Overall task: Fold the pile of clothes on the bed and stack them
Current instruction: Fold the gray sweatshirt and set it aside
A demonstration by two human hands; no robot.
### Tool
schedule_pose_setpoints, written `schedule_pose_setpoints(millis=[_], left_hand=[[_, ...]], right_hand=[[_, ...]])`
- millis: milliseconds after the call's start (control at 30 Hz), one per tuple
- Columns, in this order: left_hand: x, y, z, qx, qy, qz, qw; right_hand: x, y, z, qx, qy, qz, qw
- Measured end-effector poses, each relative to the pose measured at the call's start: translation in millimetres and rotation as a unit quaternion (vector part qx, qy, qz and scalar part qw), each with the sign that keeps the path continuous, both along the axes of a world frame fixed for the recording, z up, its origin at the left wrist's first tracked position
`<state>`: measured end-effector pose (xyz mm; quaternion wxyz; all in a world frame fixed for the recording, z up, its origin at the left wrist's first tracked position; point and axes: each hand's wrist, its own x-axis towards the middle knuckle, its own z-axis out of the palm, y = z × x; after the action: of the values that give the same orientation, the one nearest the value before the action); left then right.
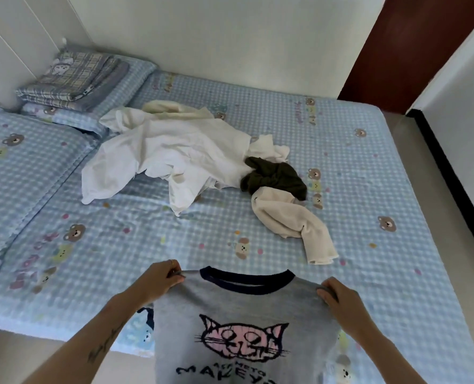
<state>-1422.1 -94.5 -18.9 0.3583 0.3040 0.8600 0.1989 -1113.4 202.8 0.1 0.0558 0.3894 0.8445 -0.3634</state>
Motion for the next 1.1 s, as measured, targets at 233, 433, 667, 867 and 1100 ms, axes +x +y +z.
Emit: schedule_pose_setpoints(millis=[233, 433, 667, 867, 1100], left_hand=[[-41.9, 62.1, -99.9, -0.016, 0.036, 0.044, 0.998], [-93.6, 123.2, -169.0, -0.048, 0.096, 0.0, 0.994], [-141.2, 154.7, -246.1, -0.028, 0.154, 0.035, 0.987], [-125.9, 136.4, -279.0, -0.086, 0.135, 0.1, 0.982], [-76.4, 160.1, -259.3, -0.058, 0.342, -0.04, 0.937]], right_hand=[[-61.0, 58.2, -92.0, 0.01, -0.05, -0.009, 0.999], [-127.1, 106.8, -165.1, 0.049, -0.079, 0.036, 0.995], [-186.8, 150.0, -253.7, 0.137, -0.073, 0.054, 0.986], [-164.8, 155.7, -296.8, 0.188, -0.02, 0.076, 0.979], [-141.8, 265.2, -285.6, 0.316, -0.142, 0.154, 0.925]])
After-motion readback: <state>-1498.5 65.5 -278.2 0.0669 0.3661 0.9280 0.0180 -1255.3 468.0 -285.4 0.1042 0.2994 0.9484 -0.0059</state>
